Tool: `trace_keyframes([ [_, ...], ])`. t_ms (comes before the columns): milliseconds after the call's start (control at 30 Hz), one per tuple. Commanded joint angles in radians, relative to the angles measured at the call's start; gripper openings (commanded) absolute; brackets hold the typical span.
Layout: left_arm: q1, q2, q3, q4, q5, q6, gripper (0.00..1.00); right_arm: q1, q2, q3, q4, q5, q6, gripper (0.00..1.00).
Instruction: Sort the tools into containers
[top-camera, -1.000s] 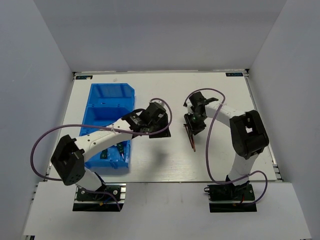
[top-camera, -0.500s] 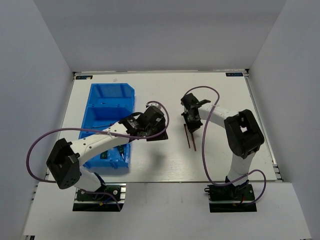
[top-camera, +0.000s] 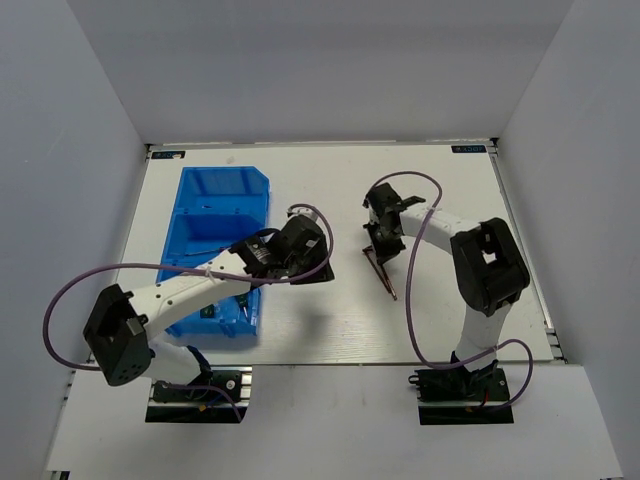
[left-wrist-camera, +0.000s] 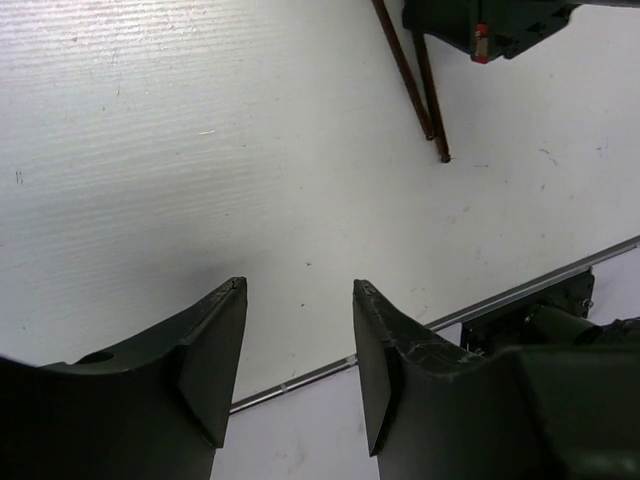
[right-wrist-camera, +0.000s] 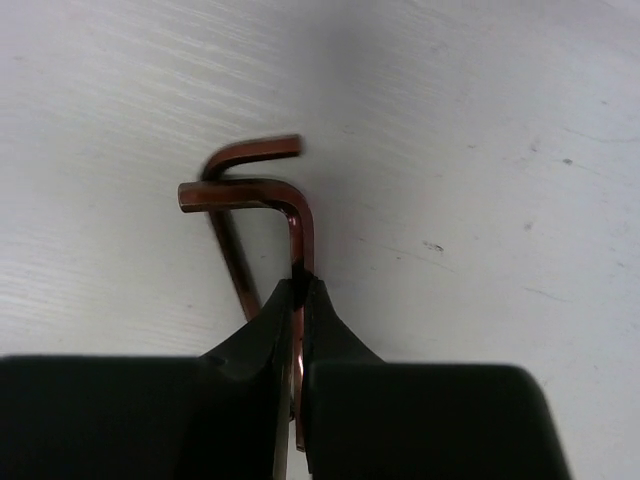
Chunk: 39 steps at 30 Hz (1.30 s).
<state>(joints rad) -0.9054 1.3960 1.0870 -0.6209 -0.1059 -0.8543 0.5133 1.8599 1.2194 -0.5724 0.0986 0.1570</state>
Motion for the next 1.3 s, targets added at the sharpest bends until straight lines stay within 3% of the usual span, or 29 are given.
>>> trace_keyframes([
  [0, -0.004, -0.08, -0.012, 0.049, -0.017, 0.02, 0.57, -0.009, -0.044, 0.072, -0.003, -0.174, -0.059, 0.0],
  [200, -0.004, -0.173, -0.022, 0.092, -0.05, 0.064, 0.57, -0.015, -0.042, 0.323, -0.032, -0.428, -0.126, 0.0],
  [400, -0.013, -0.316, -0.022, 0.139, -0.12, 0.107, 0.56, 0.004, 0.129, 0.607, 0.04, -0.673, -0.028, 0.0],
  [533, -0.013, -0.399, 0.025, 0.15, -0.178, 0.184, 0.56, 0.025, 0.297, 0.845, 0.242, -0.844, 0.028, 0.0],
  [600, -0.013, -0.419, 0.053, 0.13, -0.196, 0.202, 0.56, 0.037, 0.406, 0.92, 0.444, -0.896, 0.104, 0.0],
  [667, -0.013, -0.419, 0.097, 0.104, -0.225, 0.202, 0.56, 0.054, 0.488, 1.017, 0.537, -0.908, 0.163, 0.0],
  [700, -0.013, -0.428, 0.108, 0.095, -0.225, 0.202, 0.56, 0.066, 0.536, 1.089, 0.677, -0.902, 0.173, 0.0],
  [833, -0.013, -0.437, 0.142, 0.053, -0.248, 0.212, 0.56, 0.119, 0.662, 1.246, 0.726, -0.8, 0.072, 0.0],
  [1000, -0.013, -0.448, 0.151, 0.017, -0.268, 0.201, 0.56, 0.157, 0.659, 1.157, 0.897, -0.694, -0.017, 0.0],
  [1267, -0.013, -0.457, 0.151, -0.016, -0.287, 0.19, 0.56, 0.194, 0.686, 1.134, 0.976, -0.669, -0.039, 0.0],
])
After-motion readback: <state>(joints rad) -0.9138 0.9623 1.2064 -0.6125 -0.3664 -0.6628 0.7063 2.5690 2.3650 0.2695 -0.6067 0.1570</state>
